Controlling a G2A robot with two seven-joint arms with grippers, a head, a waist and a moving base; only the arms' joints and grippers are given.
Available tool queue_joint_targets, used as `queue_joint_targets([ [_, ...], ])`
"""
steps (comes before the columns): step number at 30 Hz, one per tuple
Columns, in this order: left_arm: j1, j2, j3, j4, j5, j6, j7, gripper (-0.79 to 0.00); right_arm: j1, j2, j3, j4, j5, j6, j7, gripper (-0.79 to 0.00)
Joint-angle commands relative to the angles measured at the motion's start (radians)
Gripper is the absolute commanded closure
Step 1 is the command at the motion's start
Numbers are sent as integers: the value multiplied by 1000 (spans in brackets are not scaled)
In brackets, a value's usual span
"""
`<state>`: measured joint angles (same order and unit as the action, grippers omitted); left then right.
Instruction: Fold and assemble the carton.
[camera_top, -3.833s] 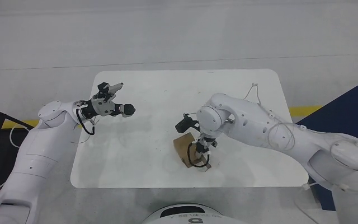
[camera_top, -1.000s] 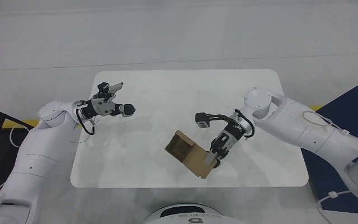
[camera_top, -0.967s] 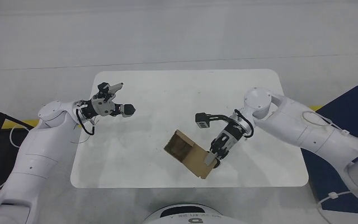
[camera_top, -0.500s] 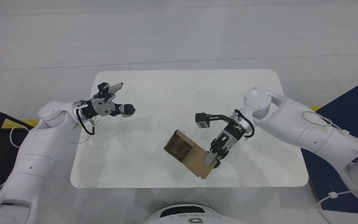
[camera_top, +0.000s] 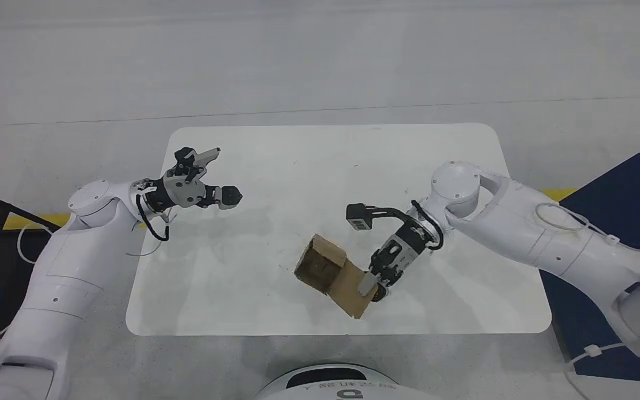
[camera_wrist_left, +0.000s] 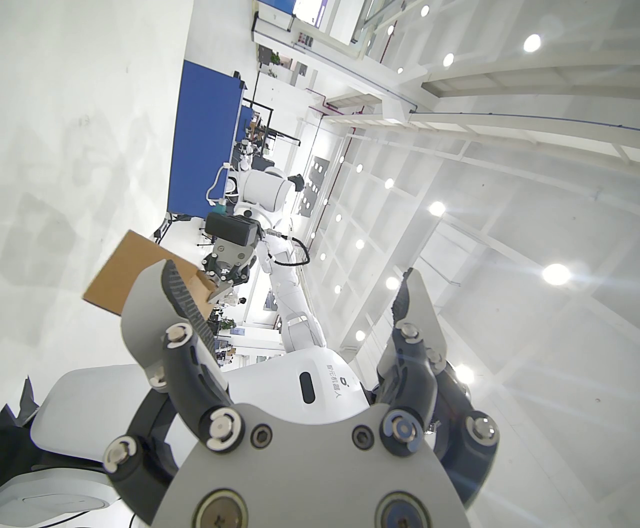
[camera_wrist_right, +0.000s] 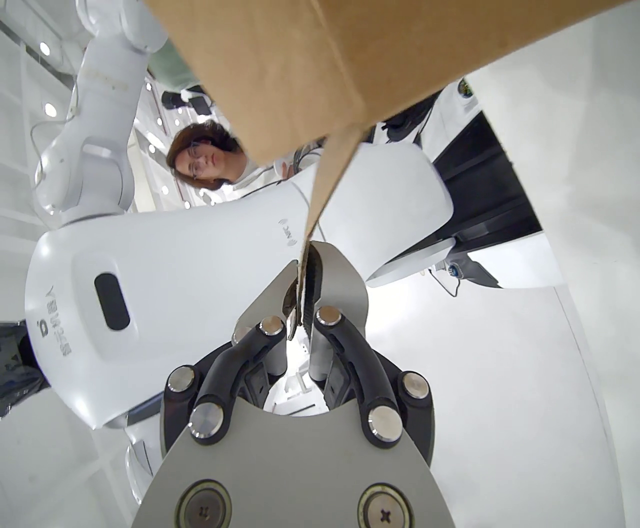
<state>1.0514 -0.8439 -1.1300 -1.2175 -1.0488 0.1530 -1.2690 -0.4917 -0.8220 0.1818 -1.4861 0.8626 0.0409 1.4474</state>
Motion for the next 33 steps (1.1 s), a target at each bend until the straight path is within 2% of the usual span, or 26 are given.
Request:
queue_joint_targets([
  [1, 0, 0, 0, 0, 0, 0, 0, -785, -7, -6, 11, 22, 11, -1, 5, -785],
  [8, 0, 0, 0, 0, 0, 0, 0, -785, -39, -38, 41, 122, 44, -17, 7, -699],
  [12, 0, 0, 0, 0, 0, 0, 0, -785, -44, -48, 64, 158, 35, -28, -12, -714],
  [14, 0, 0, 0, 0, 0, 0, 0, -785, -44, -49, 83, 173, 9, -15, -70, -757],
  [17, 0, 0, 0, 0, 0, 0, 0, -785, -48, -42, 110, 168, -21, -14, -132, -773],
  [24, 0, 0, 0, 0, 0, 0, 0, -785, -91, 24, 206, 54, -157, -3, -283, -723],
  [28, 0, 0, 0, 0, 0, 0, 0, -785, -139, 80, 245, -123, -319, 45, -309, -785],
  [33, 0, 0, 0, 0, 0, 0, 0, -785, -221, 139, 292, -301, -444, 140, -349, -773],
])
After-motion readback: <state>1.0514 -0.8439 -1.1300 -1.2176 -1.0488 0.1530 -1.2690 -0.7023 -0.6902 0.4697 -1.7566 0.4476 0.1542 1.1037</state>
